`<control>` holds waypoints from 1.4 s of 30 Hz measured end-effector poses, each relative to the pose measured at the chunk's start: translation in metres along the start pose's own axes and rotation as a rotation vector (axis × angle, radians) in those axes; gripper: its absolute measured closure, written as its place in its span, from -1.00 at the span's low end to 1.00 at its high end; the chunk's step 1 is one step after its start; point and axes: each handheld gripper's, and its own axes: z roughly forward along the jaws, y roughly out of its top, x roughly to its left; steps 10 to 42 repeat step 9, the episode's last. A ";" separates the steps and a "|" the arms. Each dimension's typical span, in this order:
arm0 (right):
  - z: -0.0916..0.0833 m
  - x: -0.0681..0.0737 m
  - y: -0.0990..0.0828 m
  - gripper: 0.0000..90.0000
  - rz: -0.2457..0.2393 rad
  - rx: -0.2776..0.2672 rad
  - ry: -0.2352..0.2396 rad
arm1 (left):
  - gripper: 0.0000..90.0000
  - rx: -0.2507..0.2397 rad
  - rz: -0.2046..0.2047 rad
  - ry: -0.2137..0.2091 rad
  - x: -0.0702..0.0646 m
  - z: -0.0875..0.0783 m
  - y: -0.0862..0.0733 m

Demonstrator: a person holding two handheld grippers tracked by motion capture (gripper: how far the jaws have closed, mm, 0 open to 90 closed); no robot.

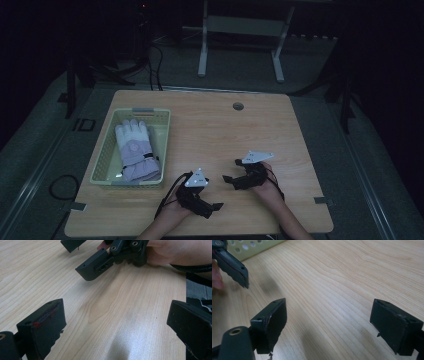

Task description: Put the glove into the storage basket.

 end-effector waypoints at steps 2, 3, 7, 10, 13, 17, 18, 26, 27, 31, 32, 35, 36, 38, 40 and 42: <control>0.001 0.000 -0.001 -0.69 -0.009 0.001 -0.007 | -0.95 0.001 0.004 0.001 0.000 0.000 -0.001; 0.001 0.000 -0.001 -0.69 -0.011 0.002 -0.010 | -0.95 -0.001 0.004 -0.001 0.000 0.000 -0.001; 0.002 0.001 -0.001 -0.69 -0.021 0.005 -0.014 | -0.95 0.006 -0.004 -0.007 0.001 0.001 -0.003; 0.002 0.001 -0.001 -0.69 -0.025 0.006 -0.016 | -0.95 0.008 0.000 -0.005 0.001 0.002 -0.004; 0.002 0.001 -0.001 -0.69 -0.025 0.006 -0.016 | -0.95 0.008 0.000 -0.005 0.001 0.002 -0.004; 0.002 0.001 -0.001 -0.69 -0.025 0.006 -0.016 | -0.95 0.008 0.000 -0.005 0.001 0.002 -0.004; 0.002 0.001 -0.001 -0.69 -0.025 0.006 -0.016 | -0.95 0.008 0.000 -0.005 0.001 0.002 -0.004; 0.002 0.001 -0.001 -0.69 -0.025 0.006 -0.016 | -0.95 0.008 0.000 -0.005 0.001 0.002 -0.004; 0.002 0.001 -0.001 -0.69 -0.025 0.006 -0.016 | -0.95 0.008 0.000 -0.005 0.001 0.002 -0.004; 0.002 0.001 -0.001 -0.69 -0.025 0.006 -0.016 | -0.95 0.008 0.000 -0.005 0.001 0.002 -0.004; 0.002 0.001 -0.001 -0.69 -0.025 0.006 -0.016 | -0.95 0.008 0.000 -0.005 0.001 0.002 -0.004; 0.002 0.001 -0.001 -0.69 -0.025 0.006 -0.016 | -0.95 0.008 0.000 -0.005 0.001 0.002 -0.004; 0.002 0.001 -0.001 -0.69 -0.025 0.006 -0.016 | -0.95 0.008 0.000 -0.005 0.001 0.002 -0.004; 0.002 0.001 -0.001 -0.69 -0.025 0.006 -0.016 | -0.95 0.008 0.000 -0.005 0.001 0.002 -0.004; 0.002 0.001 -0.001 -0.69 -0.025 0.006 -0.016 | -0.95 0.008 0.000 -0.005 0.001 0.002 -0.004; 0.002 0.001 -0.001 -0.69 -0.025 0.006 -0.016 | -0.95 0.008 0.000 -0.005 0.001 0.002 -0.004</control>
